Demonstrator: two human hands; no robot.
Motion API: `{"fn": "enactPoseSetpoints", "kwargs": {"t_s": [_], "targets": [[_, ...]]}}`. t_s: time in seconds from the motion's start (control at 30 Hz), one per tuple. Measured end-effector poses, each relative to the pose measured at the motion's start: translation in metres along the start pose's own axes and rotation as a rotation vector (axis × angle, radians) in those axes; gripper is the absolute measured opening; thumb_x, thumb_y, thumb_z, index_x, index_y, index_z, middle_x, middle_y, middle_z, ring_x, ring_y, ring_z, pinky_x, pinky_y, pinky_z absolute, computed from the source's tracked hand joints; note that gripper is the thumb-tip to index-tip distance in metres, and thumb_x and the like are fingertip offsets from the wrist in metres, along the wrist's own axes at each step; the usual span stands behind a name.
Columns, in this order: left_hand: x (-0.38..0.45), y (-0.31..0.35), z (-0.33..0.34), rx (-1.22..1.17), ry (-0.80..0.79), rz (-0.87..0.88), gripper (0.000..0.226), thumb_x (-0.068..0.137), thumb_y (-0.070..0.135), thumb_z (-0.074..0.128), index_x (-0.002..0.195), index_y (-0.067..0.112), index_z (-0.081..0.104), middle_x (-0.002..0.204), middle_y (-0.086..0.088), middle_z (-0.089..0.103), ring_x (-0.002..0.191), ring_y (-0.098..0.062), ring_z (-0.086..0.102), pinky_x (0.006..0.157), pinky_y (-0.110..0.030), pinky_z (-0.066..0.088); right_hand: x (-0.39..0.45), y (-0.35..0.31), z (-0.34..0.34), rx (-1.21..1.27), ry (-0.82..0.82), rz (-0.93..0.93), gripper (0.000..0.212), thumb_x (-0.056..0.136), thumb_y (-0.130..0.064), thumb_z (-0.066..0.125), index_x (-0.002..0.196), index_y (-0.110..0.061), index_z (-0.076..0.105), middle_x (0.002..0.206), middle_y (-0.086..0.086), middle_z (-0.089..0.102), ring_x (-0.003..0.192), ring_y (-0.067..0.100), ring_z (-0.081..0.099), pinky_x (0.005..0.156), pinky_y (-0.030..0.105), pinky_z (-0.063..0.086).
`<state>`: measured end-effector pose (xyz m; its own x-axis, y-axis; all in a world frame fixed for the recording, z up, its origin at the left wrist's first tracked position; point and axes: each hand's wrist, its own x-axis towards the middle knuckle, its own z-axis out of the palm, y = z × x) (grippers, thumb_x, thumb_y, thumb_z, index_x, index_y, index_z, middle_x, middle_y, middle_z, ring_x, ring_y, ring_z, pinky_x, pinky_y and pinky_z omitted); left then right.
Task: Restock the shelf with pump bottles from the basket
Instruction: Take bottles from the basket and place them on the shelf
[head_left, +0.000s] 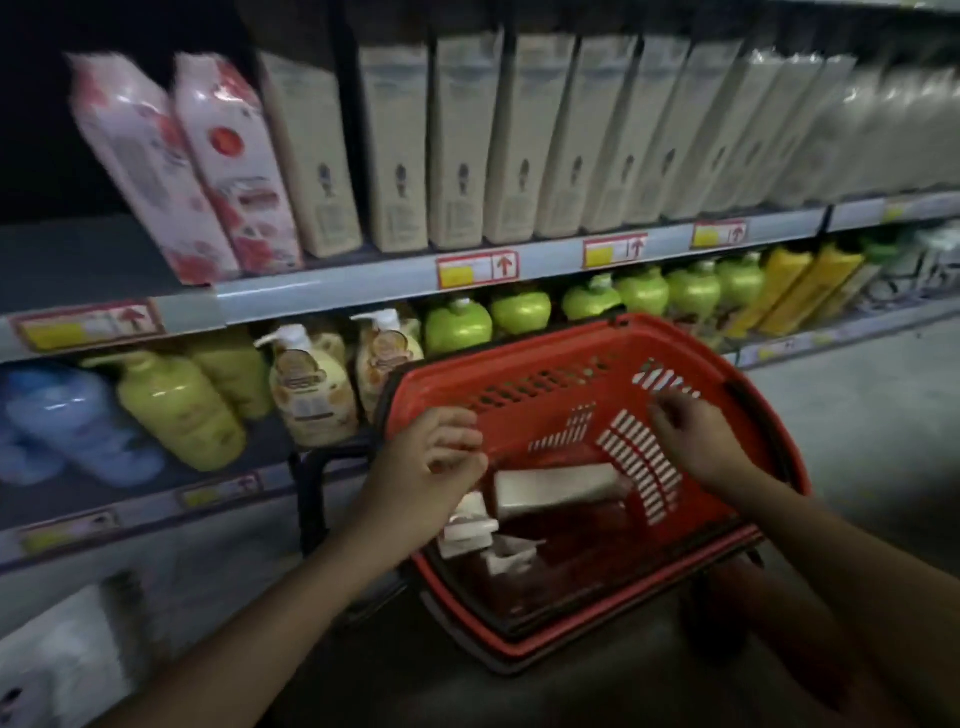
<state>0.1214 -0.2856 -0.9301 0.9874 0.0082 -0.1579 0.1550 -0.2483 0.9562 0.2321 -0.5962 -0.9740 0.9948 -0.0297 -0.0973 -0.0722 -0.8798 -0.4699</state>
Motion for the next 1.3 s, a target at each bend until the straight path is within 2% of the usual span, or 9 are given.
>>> {"fn": "enactPoseSetpoints", "kwargs": {"t_s": [0.2,0.3,0.4,0.57,0.73,0.87,1.17,1.23,1.3], "targets": [[0.040,-0.021,0.028,0.112,-0.095,-0.144,0.036,0.090,0.011,0.068,0.122,0.024,0.059,0.117,0.007,0.065,0.102,-0.004,0.064,0.067,-0.022,0.058,0.016,0.039,0.030,-0.390,-0.575,0.021,0.059,0.089,-0.033,0.069,0.140,-0.011,0.049,0.142,0.016,0.055,0.127,0.031,0.056,0.104,0.032,0.043],[0.061,-0.031,0.043,0.208,-0.170,-0.195,0.038,0.088,0.016,0.070,0.122,0.028,0.058,0.123,0.008,0.062,0.107,-0.008,0.063,0.073,-0.027,0.059,0.045,0.023,0.047,-0.492,-0.824,-0.003,0.082,0.089,-0.031,0.072,0.154,-0.012,0.026,0.156,0.011,0.037,0.117,0.023,0.059,0.089,0.015,0.050],[0.079,-0.041,0.057,0.359,-0.264,-0.190,0.043,0.089,0.019,0.070,0.130,0.026,0.055,0.132,0.006,0.057,0.113,-0.011,0.060,0.077,-0.025,0.056,0.078,0.021,0.075,-0.516,-0.707,-0.128,0.087,0.081,-0.038,0.077,0.152,-0.015,0.032,0.155,0.015,0.040,0.136,0.032,0.045,0.109,0.035,0.043],[0.103,-0.054,0.050,0.797,-0.328,-0.074,0.049,0.093,0.025,0.062,0.140,0.027,0.048,0.141,0.004,0.055,0.129,-0.013,0.052,0.106,-0.027,0.042,0.085,0.047,0.125,-0.482,-0.688,-0.244,0.087,0.083,-0.040,0.072,0.154,-0.016,0.029,0.156,0.017,0.036,0.143,0.033,0.037,0.115,0.036,0.034],[0.106,-0.068,0.038,0.934,-0.407,-0.127,0.035,0.089,0.030,0.062,0.123,0.027,0.060,0.122,0.004,0.067,0.113,-0.016,0.063,0.096,-0.034,0.051,0.095,0.078,0.147,-0.602,-0.750,-0.257,0.101,0.088,-0.044,0.067,0.158,-0.020,-0.001,0.167,0.010,0.001,0.154,0.031,0.005,0.123,0.047,0.014],[0.111,-0.070,0.040,0.905,-0.369,-0.147,0.029,0.096,0.034,0.056,0.123,0.026,0.060,0.117,0.005,0.069,0.109,-0.015,0.064,0.094,-0.031,0.050,0.098,0.084,0.152,-0.805,-0.728,-0.228,0.109,0.081,-0.046,0.074,0.158,-0.024,0.001,0.166,0.007,0.010,0.152,0.030,0.014,0.119,0.060,0.019],[0.135,-0.071,0.052,0.935,-0.398,-0.166,0.038,0.097,0.035,0.052,0.134,0.024,0.052,0.136,-0.003,0.059,0.127,-0.023,0.055,0.107,-0.037,0.043,0.099,0.117,0.173,-0.801,-0.737,-0.314,0.104,0.079,-0.054,0.069,0.157,-0.020,0.010,0.159,0.020,0.029,0.137,0.037,0.044,0.110,0.048,0.040],[0.132,-0.070,0.055,0.957,-0.417,-0.152,0.033,0.097,0.034,0.050,0.128,0.023,0.054,0.131,-0.002,0.061,0.123,-0.024,0.057,0.103,-0.038,0.046,0.098,0.139,0.191,-0.885,-0.634,-0.401,0.068,0.097,-0.053,0.044,0.150,-0.011,0.037,0.143,0.028,0.050,0.117,0.041,0.061,0.095,0.052,0.052],[0.128,-0.069,0.056,0.976,-0.434,-0.144,0.029,0.096,0.034,0.050,0.122,0.023,0.056,0.126,-0.001,0.062,0.118,-0.023,0.059,0.098,-0.038,0.048,0.089,0.133,0.202,-0.865,-0.597,-0.458,0.075,0.103,-0.043,0.008,0.112,-0.004,0.072,0.105,0.026,0.072,0.079,0.041,0.072,0.066,0.057,0.058]]}}
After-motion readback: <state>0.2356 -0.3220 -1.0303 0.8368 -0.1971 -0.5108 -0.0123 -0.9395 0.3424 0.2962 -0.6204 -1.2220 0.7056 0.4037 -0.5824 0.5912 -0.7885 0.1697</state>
